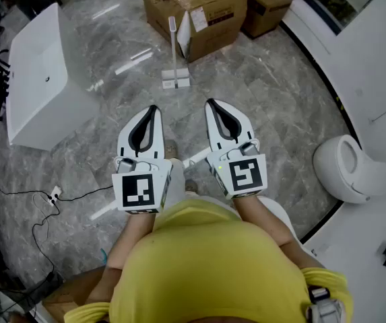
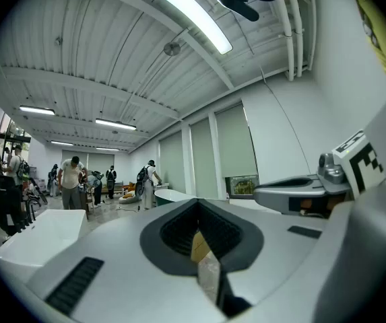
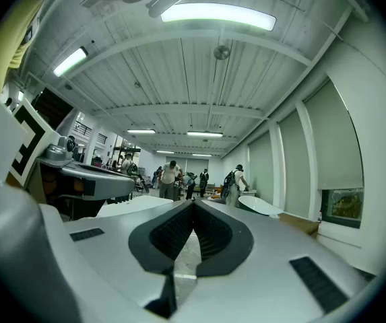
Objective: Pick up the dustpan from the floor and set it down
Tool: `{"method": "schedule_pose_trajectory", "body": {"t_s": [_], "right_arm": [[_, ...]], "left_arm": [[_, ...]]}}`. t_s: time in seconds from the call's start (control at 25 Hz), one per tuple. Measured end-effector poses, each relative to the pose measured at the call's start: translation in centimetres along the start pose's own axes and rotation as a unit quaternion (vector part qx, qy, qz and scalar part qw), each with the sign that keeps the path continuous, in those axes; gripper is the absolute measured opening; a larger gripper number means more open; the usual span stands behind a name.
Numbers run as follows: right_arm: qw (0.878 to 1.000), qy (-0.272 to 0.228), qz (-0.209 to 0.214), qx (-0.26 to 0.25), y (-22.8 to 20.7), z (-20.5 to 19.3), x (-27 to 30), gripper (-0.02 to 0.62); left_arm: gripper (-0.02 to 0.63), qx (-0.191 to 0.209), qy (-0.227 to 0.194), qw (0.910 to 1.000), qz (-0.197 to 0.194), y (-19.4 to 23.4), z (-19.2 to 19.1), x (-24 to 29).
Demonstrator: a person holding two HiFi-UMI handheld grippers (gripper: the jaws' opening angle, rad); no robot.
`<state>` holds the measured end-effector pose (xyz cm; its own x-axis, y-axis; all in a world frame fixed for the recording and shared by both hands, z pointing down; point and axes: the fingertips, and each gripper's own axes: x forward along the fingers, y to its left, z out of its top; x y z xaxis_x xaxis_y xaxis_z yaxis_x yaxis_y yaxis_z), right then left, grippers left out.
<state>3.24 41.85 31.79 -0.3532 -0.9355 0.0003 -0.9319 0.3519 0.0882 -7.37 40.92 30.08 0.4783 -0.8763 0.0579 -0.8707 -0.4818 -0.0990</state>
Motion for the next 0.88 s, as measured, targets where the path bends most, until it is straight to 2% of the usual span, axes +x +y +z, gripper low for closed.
{"method": "schedule_pose_trajectory", "body": {"t_s": [0.28, 0.44, 0.72, 0.88], "right_arm": [[1.0, 0.007, 0.002, 0.002, -1.5, -1.4, 3.7, 0.013], [1.0, 0.002, 0.004, -0.003, -2.7, -1.4, 6.3, 0.039], [1.0, 0.003, 0.004, -0.004, -4.6, -2.2, 13.7, 0.077], [1.0, 0.019, 0.003, 0.012, -5.5, -3.1, 18.1, 0.095]], "left_arm": [[0.003, -0.006, -0.006, 0.9998, -0.017, 1.9, -1.5, 3.6], [0.003, -0.012, -0.002, 0.9998, -0.016, 3.5, -1.9, 6.2], [0.003, -0.013, -0.004, 0.9996, -0.026, 7.6, -2.2, 12.5], [0.003, -0.014, -0.008, 0.9993, -0.033, 10.4, -2.1, 16.0]]}}
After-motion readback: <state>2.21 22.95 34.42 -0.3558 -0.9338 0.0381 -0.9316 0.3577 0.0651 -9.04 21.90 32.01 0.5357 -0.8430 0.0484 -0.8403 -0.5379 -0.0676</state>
